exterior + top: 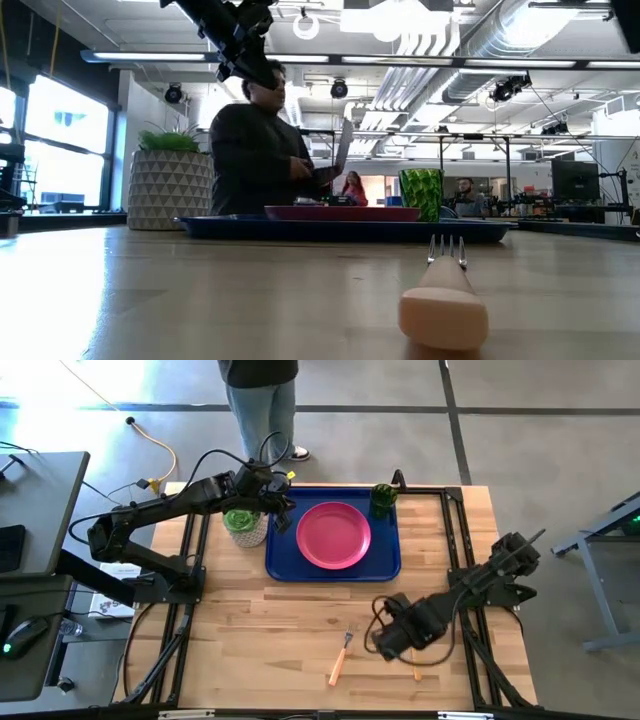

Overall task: Pick and place plate/cup/fork/spoon on tray
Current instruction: Put the orange spoon on the blue serving tray to the left side of the pink plate

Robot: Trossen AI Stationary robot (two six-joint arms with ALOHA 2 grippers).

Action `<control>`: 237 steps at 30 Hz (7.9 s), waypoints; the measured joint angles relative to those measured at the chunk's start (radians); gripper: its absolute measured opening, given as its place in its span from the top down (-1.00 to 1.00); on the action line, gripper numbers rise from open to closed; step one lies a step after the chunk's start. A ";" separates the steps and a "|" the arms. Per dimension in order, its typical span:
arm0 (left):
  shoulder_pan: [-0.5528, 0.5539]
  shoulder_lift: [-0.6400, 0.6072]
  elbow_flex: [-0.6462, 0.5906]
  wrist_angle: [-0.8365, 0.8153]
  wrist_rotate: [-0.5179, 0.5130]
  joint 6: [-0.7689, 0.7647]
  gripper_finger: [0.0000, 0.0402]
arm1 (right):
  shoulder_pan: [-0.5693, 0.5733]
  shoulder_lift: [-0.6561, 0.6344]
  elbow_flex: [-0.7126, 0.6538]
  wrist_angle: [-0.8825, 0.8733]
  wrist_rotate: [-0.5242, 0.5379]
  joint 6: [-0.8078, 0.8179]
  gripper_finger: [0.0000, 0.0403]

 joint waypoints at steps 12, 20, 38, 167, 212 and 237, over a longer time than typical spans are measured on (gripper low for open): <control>0.000 0.000 0.000 0.000 0.000 -0.056 0.88 | 0.190 0.068 0.000 -0.003 0.003 0.225 0.38; 0.000 0.000 0.000 0.000 0.000 -0.089 0.88 | 0.292 0.076 0.000 -0.002 0.029 0.393 0.34; -0.007 0.000 0.000 0.002 -0.004 -0.123 0.88 | 0.328 0.077 -0.263 0.256 0.026 0.437 0.09; 0.035 -0.200 -0.001 -0.375 -0.037 -0.094 0.88 | -0.356 0.198 0.167 0.488 0.212 -0.599 0.87; 0.036 -0.219 -0.001 -0.410 -0.041 -0.150 0.88 | -0.288 0.558 0.268 0.555 -0.034 -0.127 0.87; 0.036 -0.219 0.000 -0.410 -0.041 -0.149 0.88 | -0.272 0.582 0.271 0.569 -0.068 0.062 0.73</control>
